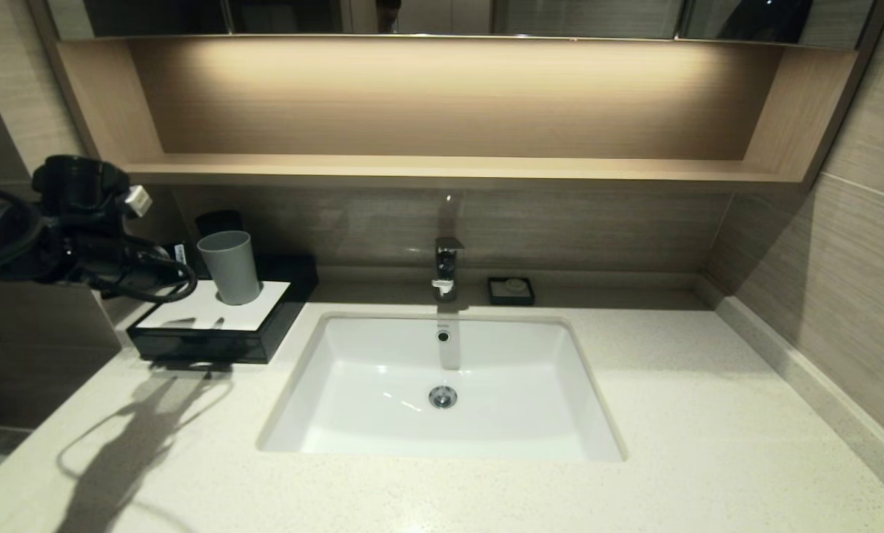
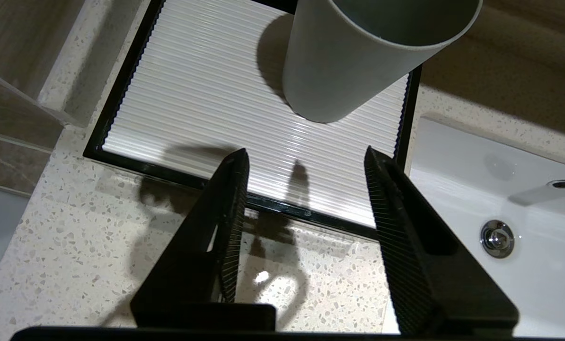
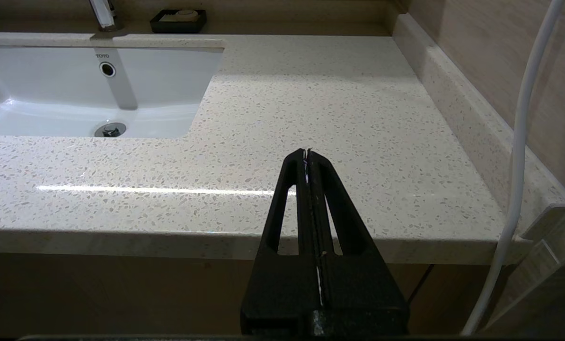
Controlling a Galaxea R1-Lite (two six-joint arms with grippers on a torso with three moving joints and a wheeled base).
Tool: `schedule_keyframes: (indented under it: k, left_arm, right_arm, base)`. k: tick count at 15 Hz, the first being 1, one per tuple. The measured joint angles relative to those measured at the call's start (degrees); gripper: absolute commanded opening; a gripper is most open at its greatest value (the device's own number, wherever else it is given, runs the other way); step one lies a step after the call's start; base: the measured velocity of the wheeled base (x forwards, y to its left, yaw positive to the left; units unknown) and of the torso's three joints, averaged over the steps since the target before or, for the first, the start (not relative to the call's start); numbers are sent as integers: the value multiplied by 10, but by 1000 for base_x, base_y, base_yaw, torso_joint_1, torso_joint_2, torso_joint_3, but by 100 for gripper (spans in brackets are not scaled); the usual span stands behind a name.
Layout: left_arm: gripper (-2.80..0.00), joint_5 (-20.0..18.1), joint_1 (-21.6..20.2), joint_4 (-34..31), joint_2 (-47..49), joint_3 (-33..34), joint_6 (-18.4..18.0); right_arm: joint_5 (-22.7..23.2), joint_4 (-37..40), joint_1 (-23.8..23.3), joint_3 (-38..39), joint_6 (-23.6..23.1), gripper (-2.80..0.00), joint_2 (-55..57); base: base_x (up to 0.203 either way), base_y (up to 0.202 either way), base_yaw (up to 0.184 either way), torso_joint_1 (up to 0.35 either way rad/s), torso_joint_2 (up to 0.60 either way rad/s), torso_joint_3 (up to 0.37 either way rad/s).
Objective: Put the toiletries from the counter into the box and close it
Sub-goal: Pick up the cup
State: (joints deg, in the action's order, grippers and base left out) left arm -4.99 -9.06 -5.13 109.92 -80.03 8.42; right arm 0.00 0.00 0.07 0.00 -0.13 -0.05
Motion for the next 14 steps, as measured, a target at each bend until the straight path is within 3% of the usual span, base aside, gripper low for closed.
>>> schedule_keyframes:
  k: [5,14]
  left_arm:
    - [0,-22,-1,118,5,60,-16]
    - [0,-75,-1,155,33,71,-19]
  right_arm:
    - [0,0,0,0,0,-280,0]
    - [0,0,0,0,0,-280,0]
  base:
    - [0,0,0,0,0,0]
    - [0,0,0,0,0,0]
